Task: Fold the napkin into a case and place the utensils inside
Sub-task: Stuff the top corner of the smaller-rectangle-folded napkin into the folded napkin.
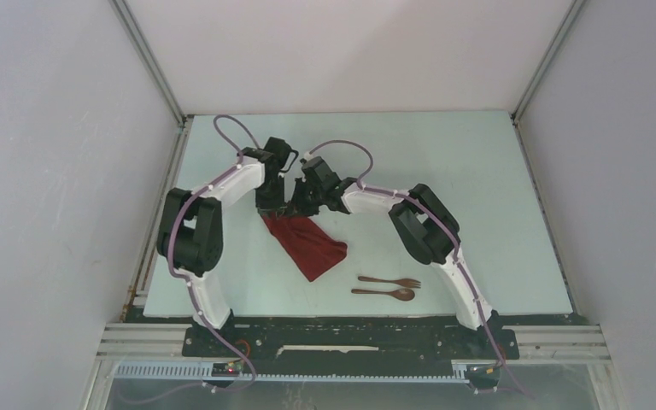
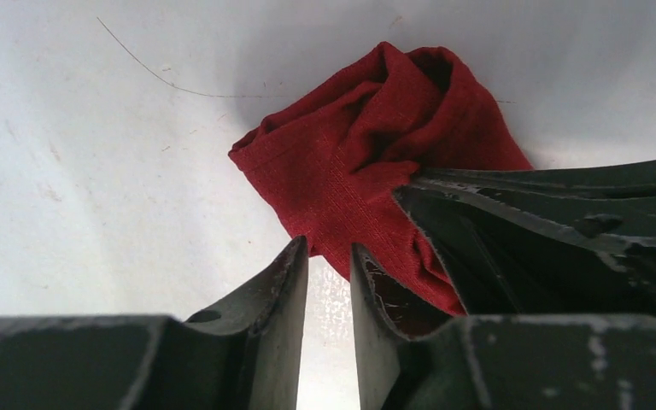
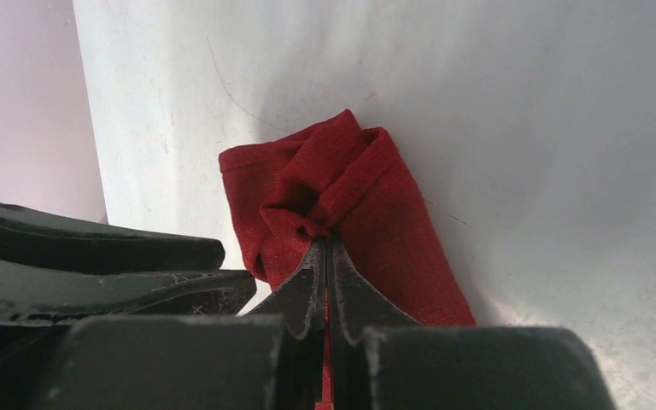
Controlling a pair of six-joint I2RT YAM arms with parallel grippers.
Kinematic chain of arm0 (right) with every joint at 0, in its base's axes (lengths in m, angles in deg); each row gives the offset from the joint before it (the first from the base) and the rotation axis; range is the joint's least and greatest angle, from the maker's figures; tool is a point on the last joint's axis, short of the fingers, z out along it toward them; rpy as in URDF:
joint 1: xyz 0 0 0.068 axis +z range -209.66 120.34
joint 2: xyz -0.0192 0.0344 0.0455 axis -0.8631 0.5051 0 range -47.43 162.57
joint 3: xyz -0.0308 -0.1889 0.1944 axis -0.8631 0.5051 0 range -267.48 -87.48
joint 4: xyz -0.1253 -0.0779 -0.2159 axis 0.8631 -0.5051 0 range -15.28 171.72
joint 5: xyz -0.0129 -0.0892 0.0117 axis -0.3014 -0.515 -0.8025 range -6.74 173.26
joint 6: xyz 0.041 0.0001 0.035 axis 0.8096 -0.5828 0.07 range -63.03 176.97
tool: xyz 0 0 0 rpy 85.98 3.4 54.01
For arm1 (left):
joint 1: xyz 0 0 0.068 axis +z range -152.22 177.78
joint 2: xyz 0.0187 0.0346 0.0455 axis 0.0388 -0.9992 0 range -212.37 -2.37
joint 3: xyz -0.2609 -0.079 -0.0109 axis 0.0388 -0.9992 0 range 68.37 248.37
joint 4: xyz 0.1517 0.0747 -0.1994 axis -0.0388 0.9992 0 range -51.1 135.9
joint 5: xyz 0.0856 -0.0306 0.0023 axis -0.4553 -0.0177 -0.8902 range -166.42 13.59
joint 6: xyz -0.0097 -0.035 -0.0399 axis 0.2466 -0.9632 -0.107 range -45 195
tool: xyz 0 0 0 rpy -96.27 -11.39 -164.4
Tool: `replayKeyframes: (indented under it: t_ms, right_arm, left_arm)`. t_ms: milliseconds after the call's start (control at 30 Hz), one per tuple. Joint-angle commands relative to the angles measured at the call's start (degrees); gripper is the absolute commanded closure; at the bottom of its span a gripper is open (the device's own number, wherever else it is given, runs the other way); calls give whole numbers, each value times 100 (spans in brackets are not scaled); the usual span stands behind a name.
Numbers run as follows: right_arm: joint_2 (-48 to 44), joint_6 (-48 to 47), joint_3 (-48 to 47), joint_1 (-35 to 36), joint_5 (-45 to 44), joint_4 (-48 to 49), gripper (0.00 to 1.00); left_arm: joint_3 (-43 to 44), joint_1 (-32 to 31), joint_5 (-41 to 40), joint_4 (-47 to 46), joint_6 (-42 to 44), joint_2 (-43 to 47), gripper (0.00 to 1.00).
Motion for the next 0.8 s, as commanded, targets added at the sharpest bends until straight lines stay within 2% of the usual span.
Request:
replayKeyframes:
  t_ms: [0, 100, 267, 567, 667, 767]
  right_arm:
    - [-482, 309, 91, -42, 75, 389, 100]
    - [-473, 321, 85, -45, 74, 406, 100]
    - [-449, 347, 104, -44, 110, 435, 100]
    - [-431, 348, 98, -25, 102, 442, 100]
    - [-418, 356, 98, -13, 107, 453, 100]
    - [-385, 384, 65, 11, 151, 472, 100]
  left_arm:
    - [338, -157, -636, 355, 173, -268, 71]
    - [380, -209, -735, 373, 185, -397, 74]
    - [606, -379, -1253, 532, 257, -620, 71]
    - [813, -485, -1500, 571, 255, -887, 69]
    - [947, -491, -1532, 599, 245, -936, 73]
    - [1015, -488, -1600, 555, 227, -854, 84]
